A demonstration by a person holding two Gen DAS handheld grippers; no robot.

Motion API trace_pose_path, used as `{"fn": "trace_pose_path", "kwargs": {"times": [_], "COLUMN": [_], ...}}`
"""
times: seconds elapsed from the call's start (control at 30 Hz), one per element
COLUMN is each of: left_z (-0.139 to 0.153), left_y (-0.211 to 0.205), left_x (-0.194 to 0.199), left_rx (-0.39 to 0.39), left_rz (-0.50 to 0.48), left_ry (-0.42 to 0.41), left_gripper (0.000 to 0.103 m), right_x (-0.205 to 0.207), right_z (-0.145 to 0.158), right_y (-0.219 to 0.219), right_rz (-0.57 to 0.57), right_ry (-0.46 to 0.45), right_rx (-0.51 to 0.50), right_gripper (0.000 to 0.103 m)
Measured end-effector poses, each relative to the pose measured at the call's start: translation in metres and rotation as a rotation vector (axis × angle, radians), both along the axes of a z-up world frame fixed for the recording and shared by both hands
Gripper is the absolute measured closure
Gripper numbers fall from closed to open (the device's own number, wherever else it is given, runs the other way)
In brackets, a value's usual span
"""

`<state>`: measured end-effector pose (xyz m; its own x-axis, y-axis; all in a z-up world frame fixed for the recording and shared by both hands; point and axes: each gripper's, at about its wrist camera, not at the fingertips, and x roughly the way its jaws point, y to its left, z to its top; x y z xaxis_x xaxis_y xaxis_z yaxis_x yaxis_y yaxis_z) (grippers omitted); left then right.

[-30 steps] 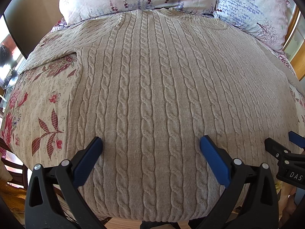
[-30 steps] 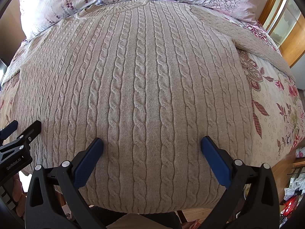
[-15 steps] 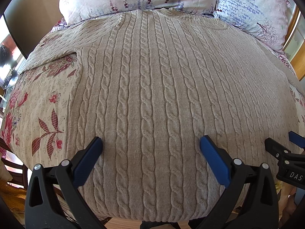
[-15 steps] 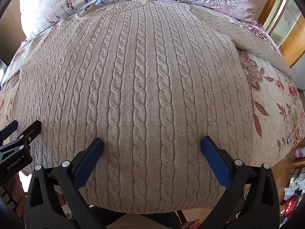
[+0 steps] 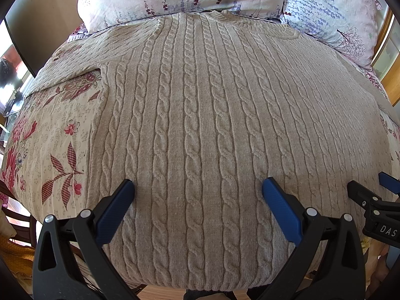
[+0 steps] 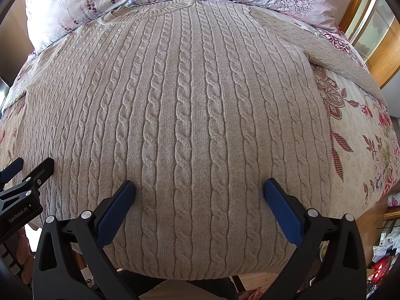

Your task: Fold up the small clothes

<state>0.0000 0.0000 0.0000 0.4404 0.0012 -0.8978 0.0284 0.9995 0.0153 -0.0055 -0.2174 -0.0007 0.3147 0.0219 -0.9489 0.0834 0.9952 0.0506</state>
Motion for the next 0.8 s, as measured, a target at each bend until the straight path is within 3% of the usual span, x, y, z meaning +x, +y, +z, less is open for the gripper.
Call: {"fn": "trace_pose_path", "kwargs": {"times": [0.8], "left_z": [-0.0001], "left_y": [0.0002], "left_x": [0.0000], "left_rx": [0.000], "left_rz": [-0.001], "left_ry": [0.001], "left_gripper": [0.002], "right_x": [0.0012], "right_z": [-0.0016], "right_y": [0.0020], "right_rz": [0.001], "right_ry": [0.013], "right_rx": [0.000], "right_gripper": [0.001]}}
